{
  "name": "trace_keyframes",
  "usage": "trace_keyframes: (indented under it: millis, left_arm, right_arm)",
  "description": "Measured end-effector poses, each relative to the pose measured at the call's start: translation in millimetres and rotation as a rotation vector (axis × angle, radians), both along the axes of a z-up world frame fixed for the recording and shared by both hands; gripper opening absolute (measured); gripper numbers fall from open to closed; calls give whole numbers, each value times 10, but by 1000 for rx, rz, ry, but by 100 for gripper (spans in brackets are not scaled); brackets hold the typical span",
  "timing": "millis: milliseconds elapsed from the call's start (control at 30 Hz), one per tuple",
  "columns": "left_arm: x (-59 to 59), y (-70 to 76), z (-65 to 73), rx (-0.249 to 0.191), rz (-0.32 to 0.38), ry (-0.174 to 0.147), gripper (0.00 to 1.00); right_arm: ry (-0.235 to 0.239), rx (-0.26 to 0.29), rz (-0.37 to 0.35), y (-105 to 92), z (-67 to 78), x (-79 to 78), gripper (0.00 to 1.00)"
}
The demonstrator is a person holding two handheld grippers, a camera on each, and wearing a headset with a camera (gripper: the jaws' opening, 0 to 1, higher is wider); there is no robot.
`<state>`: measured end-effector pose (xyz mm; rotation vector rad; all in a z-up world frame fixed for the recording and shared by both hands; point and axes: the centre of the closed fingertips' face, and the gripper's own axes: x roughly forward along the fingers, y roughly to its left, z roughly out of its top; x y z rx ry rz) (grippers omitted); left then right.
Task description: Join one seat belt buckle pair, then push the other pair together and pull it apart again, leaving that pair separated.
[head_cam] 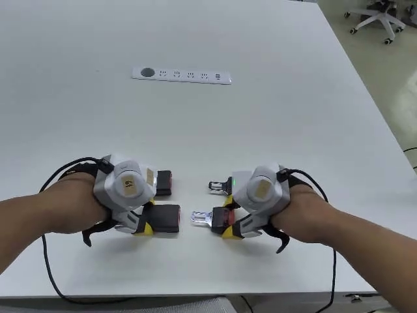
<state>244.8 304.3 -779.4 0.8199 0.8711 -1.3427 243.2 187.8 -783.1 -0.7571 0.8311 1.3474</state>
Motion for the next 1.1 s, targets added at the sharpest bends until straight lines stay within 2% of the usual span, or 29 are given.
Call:
trace_keyframes:
  millis: [533, 767, 1100]
  left_arm:
    - [17, 7, -16, 6, 15, 6, 33]
    - [17, 14, -17, 11, 18, 8, 33]
    - [25, 17, -27, 11, 5, 5, 33]
  right_arm:
    - [-7, 1, 21, 206, 26, -27, 31]
    - [-16, -4, 34, 201, 15, -16, 31]
    - [-27, 35, 73, 319, 28, -14, 31]
